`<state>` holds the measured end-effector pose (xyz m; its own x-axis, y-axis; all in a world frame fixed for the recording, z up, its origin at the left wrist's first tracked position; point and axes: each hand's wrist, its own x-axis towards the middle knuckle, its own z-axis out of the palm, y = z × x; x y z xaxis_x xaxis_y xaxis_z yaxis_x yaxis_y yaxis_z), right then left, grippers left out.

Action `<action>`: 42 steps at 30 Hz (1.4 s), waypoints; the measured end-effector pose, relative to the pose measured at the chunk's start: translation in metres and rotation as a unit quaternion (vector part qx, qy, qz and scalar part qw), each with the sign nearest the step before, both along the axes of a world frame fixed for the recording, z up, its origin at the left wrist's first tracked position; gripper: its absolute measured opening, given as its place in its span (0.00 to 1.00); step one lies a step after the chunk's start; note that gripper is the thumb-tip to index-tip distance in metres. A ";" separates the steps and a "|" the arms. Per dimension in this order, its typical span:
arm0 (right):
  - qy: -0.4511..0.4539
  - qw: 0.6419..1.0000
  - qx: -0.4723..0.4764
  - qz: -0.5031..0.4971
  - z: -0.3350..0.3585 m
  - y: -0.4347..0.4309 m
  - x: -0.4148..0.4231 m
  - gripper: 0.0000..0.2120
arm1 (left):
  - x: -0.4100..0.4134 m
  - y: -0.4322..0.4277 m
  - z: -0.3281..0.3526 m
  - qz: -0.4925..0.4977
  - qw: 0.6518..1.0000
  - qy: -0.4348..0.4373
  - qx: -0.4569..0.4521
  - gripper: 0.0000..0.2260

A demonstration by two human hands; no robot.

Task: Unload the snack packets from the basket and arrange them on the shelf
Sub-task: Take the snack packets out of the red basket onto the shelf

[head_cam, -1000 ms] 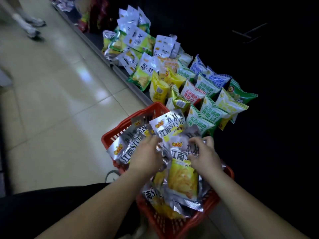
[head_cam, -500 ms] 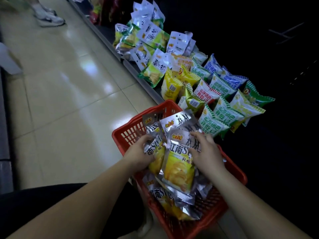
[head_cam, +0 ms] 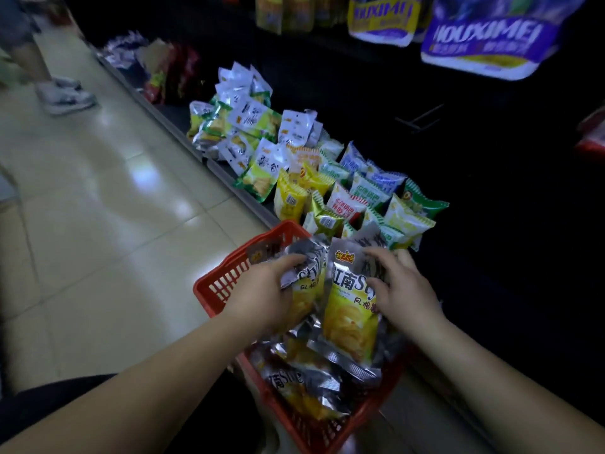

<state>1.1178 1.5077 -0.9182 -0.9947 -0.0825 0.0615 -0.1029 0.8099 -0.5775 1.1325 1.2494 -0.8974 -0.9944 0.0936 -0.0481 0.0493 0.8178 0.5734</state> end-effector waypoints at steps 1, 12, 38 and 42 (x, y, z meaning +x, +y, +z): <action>0.002 1.000 -0.002 -0.009 0.010 0.010 0.005 0.23 | 0.002 0.007 0.014 -0.018 1.000 0.019 0.002 0.26; 0.017 0.940 -0.065 -0.334 0.019 0.195 0.118 0.23 | 0.017 0.181 0.047 -0.127 0.971 0.068 0.192 0.23; -0.178 0.804 -0.153 -0.547 -0.078 0.380 0.220 0.23 | 0.079 0.410 -0.130 -0.067 0.909 -0.335 0.239 0.19; -0.199 0.889 -0.107 -0.398 -0.050 0.310 0.180 0.25 | 0.075 0.357 -0.101 -0.100 0.931 -0.271 0.222 0.19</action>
